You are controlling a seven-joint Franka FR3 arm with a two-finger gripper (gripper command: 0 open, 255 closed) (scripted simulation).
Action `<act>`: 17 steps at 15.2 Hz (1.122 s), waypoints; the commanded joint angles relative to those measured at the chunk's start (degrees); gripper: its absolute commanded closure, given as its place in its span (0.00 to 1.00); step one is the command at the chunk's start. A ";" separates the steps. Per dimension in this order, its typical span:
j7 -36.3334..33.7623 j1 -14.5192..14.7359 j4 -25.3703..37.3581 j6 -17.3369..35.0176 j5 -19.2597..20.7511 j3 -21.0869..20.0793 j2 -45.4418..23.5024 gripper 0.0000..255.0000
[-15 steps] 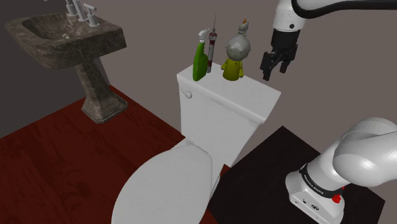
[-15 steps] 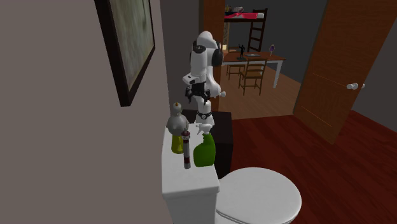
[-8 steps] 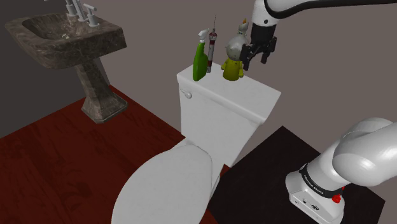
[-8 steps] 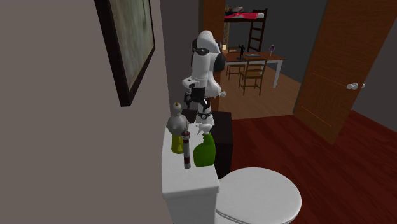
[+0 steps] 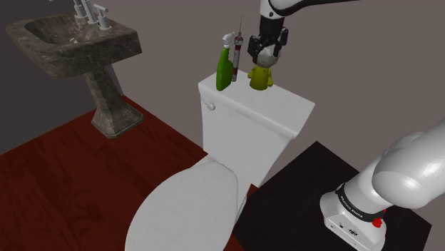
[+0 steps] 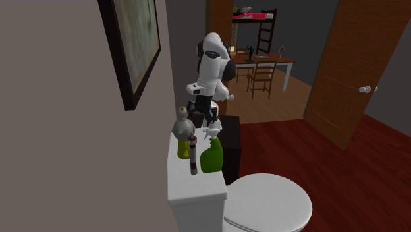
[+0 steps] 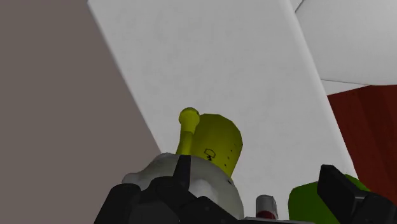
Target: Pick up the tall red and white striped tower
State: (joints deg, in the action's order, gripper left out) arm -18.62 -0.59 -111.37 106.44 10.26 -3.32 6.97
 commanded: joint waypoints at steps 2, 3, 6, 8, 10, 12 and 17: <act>-3.04 0.16 5.91 1.09 2.16 -0.71 -5.14 0.00; -3.87 0.21 8.13 1.26 2.93 -0.83 -6.89 0.00; -6.20 0.52 15.32 1.33 5.30 -0.99 -12.27 0.00; -7.58 0.87 20.62 0.99 6.88 -0.95 -16.00 0.00; -8.77 1.35 26.44 0.33 8.43 -0.78 -19.91 0.00; -9.43 1.74 30.67 -0.32 9.42 -0.59 -22.66 0.00; -10.58 1.59 26.41 3.45 9.75 -0.47 -22.31 0.00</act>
State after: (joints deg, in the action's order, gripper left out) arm -28.96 1.00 -84.48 109.22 19.91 -3.81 -15.15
